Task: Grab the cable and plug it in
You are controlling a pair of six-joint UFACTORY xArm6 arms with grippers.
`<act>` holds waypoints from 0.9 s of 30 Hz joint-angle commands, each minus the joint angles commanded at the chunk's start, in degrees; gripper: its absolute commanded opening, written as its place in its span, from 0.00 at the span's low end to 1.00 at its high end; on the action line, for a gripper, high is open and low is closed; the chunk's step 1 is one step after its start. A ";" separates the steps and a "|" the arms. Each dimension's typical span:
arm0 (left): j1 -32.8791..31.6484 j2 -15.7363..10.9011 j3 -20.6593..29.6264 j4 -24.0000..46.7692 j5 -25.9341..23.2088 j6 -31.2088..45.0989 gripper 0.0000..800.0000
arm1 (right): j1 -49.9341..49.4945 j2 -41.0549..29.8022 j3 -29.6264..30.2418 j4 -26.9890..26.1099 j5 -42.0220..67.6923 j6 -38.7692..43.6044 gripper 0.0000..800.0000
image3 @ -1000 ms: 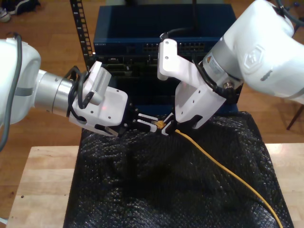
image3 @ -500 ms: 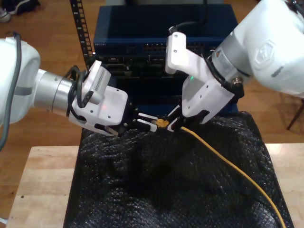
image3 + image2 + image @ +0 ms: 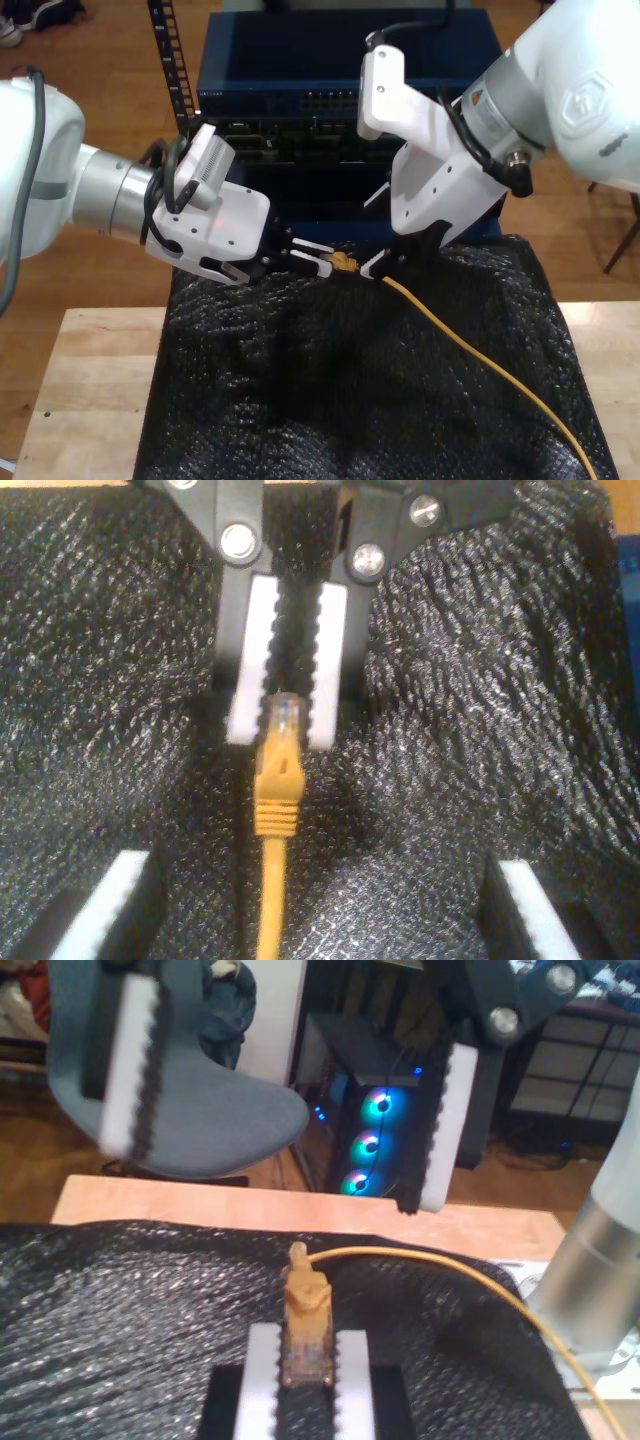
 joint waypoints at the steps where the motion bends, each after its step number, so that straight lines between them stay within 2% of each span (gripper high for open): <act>1: 0.62 0.09 0.00 -0.53 0.35 -0.35 0.01 | -0.09 -0.26 0.00 0.00 0.00 0.00 0.95; 8: 3.34 1.76 0.18 -4.40 5.54 -1.93 0.01 | -0.18 -3.25 -1.23 -0.09 0.18 -0.79 0.96; 20: 5.10 3.08 0.44 -4.75 13.71 -7.91 0.01 | 0.00 -9.14 -0.62 0.00 0.26 -4.40 0.95; 27: 8.09 5.80 1.58 -9.76 17.93 -10.11 0.02 | 0.26 -13.45 1.41 0.00 0.00 -9.41 0.95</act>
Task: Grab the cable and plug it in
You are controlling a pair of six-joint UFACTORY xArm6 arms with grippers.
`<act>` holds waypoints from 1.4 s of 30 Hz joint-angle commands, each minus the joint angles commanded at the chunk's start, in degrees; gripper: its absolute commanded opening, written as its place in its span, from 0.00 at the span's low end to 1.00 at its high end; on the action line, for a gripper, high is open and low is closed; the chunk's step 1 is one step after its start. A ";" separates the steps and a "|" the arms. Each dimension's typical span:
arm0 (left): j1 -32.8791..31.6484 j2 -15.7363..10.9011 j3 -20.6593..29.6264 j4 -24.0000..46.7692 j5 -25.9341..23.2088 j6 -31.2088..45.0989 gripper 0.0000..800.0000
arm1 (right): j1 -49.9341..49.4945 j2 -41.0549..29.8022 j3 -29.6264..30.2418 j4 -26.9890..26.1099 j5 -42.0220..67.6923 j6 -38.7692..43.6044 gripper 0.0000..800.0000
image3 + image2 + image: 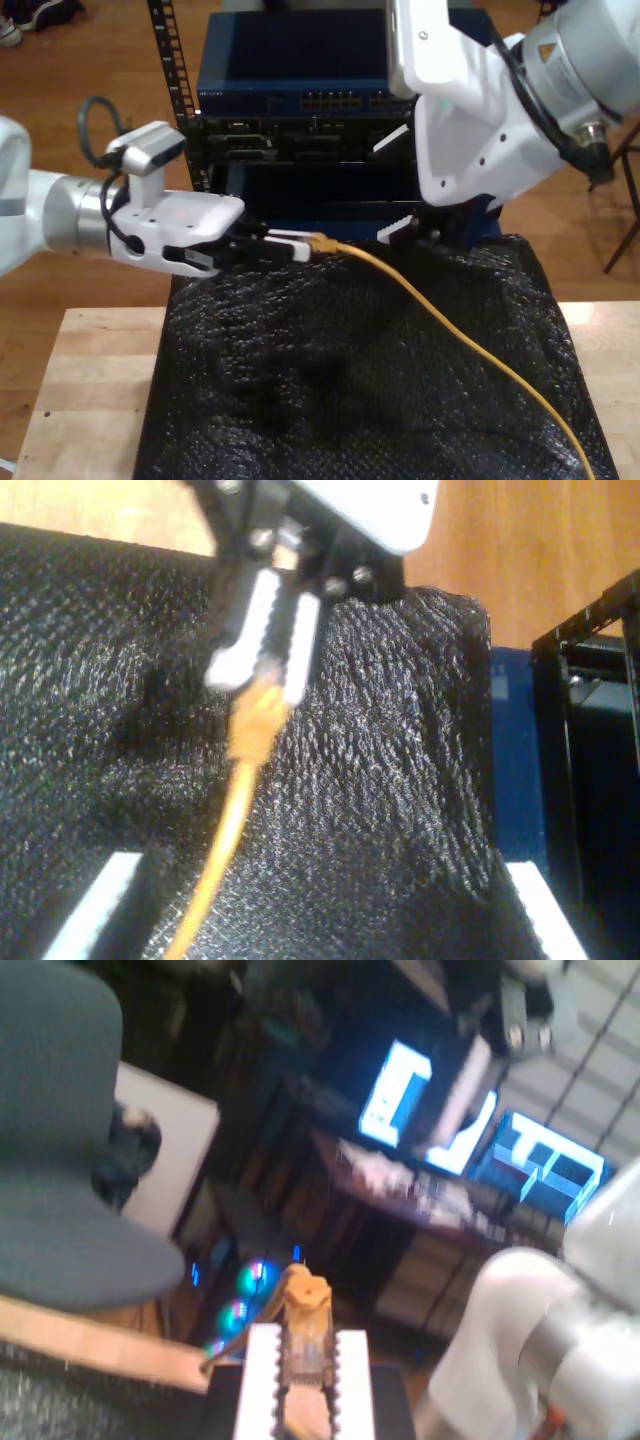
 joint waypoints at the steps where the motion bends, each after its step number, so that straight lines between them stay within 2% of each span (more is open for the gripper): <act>1: 0.18 0.35 0.09 -0.18 0.26 -0.62 0.02 | 0.00 -0.35 0.18 0.09 0.00 -0.44 0.95; 13: 0.09 2.90 0.88 -0.26 3.69 -5.89 0.01 | 4.66 -2.37 2.81 0.18 -0.79 -3.69 0.94; 25: 0.09 5.45 0.35 -0.62 8.62 -5.89 0.01 | 10.73 -3.96 8.00 0.09 -12.22 -6.68 0.95; 31: 0.00 7.47 0.00 -3.08 13.27 -5.80 0.01 | 10.90 -4.75 7.82 0.18 -12.75 -6.68 0.93; 42: -0.18 7.82 -0.26 -3.34 16.35 -5.71 0.01 | 11.16 -5.36 6.86 0.09 -12.92 -6.86 0.93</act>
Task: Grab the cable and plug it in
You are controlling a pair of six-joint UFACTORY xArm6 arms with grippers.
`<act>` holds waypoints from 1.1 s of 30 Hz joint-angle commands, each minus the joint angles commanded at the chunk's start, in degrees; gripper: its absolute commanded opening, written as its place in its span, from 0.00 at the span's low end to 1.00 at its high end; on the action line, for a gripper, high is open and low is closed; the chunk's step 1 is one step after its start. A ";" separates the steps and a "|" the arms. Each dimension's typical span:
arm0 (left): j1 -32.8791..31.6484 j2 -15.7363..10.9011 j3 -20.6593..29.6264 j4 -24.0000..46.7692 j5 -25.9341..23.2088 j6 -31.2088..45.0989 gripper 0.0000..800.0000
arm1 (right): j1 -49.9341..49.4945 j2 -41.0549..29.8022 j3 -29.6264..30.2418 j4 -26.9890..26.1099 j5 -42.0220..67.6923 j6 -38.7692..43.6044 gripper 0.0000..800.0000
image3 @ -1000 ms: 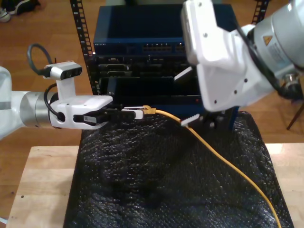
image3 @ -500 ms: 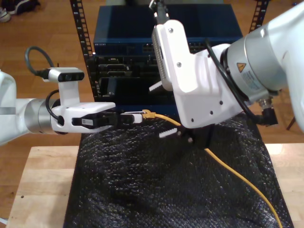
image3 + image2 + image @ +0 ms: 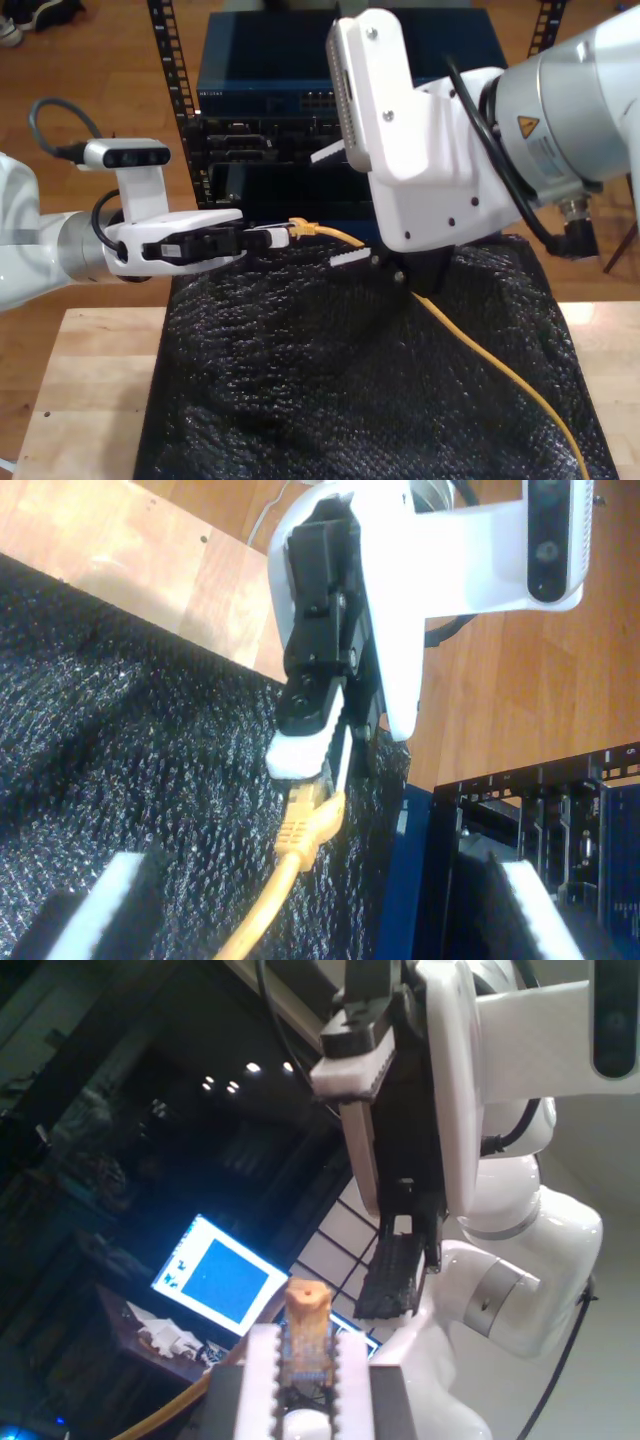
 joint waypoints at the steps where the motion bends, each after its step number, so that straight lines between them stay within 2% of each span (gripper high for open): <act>1: 0.00 0.09 0.00 0.00 0.26 0.00 0.01 | 0.00 0.00 0.09 0.09 0.00 0.00 0.93; 22: -0.35 1.05 -0.09 -0.26 4.13 -0.18 0.01 | 4.22 -1.41 3.43 0.00 -6.24 -3.69 0.92; 27: -0.44 1.41 0.00 -0.79 4.66 -0.35 0.01 | 4.31 -2.81 4.13 0.00 -6.95 -3.69 0.84; 33: -0.44 2.29 0.35 -1.05 4.92 -2.90 0.01 | 4.84 -2.73 4.48 -0.09 -6.95 -3.69 0.83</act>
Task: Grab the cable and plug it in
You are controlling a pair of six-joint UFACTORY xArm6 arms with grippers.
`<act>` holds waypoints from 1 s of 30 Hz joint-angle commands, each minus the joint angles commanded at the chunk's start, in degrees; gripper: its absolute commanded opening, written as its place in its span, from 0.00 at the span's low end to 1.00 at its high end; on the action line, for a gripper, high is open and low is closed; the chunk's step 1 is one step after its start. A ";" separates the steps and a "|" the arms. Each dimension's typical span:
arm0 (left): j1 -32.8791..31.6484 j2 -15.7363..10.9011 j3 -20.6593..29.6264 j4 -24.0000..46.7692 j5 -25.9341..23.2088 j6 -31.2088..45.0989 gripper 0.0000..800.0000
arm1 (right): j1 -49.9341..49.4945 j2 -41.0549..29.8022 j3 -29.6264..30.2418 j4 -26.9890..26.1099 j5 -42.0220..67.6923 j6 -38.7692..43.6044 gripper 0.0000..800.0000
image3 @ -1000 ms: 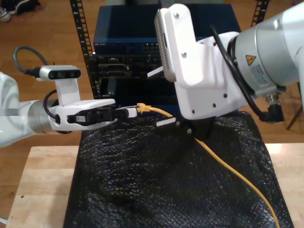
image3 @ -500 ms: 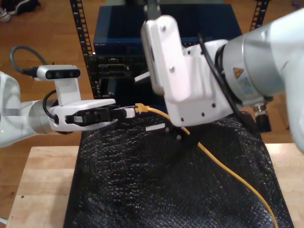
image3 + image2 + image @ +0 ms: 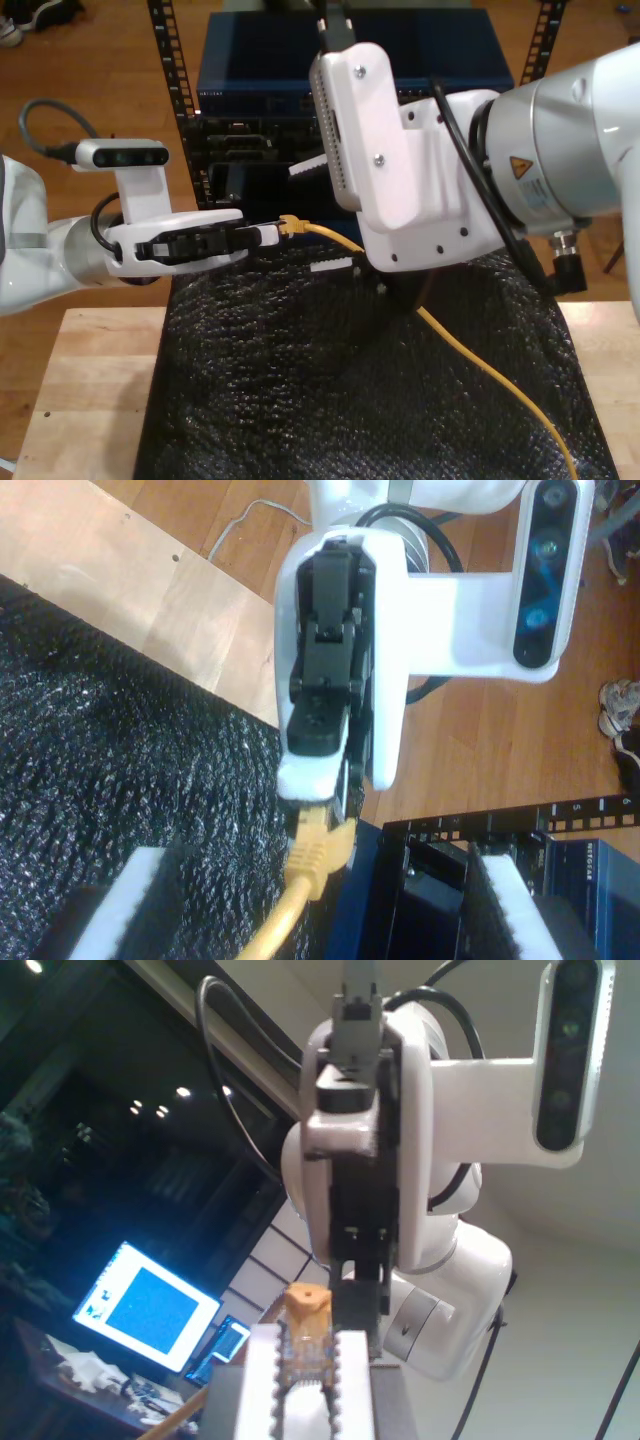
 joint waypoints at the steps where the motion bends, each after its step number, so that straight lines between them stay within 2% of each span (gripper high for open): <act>1: 0.00 0.00 0.00 0.00 0.00 -0.26 0.01 | 0.00 0.00 0.18 0.00 0.00 0.00 0.83; 14: 0.00 0.70 0.26 0.00 0.70 -4.40 0.02 | 0.44 0.35 0.53 0.00 0.00 -0.09 0.81; 17: 0.00 0.70 0.26 0.09 0.79 -4.48 0.02 | 0.44 0.35 0.62 0.00 -0.18 -0.09 0.78; 22: 0.00 0.79 0.26 0.00 1.05 -4.48 0.03 | 0.35 0.35 0.88 0.09 -1.93 0.09 0.64; 30: -1.85 0.79 0.26 0.00 2.29 -4.31 0.04 | 0.44 0.35 1.85 0.18 -3.78 0.26 0.60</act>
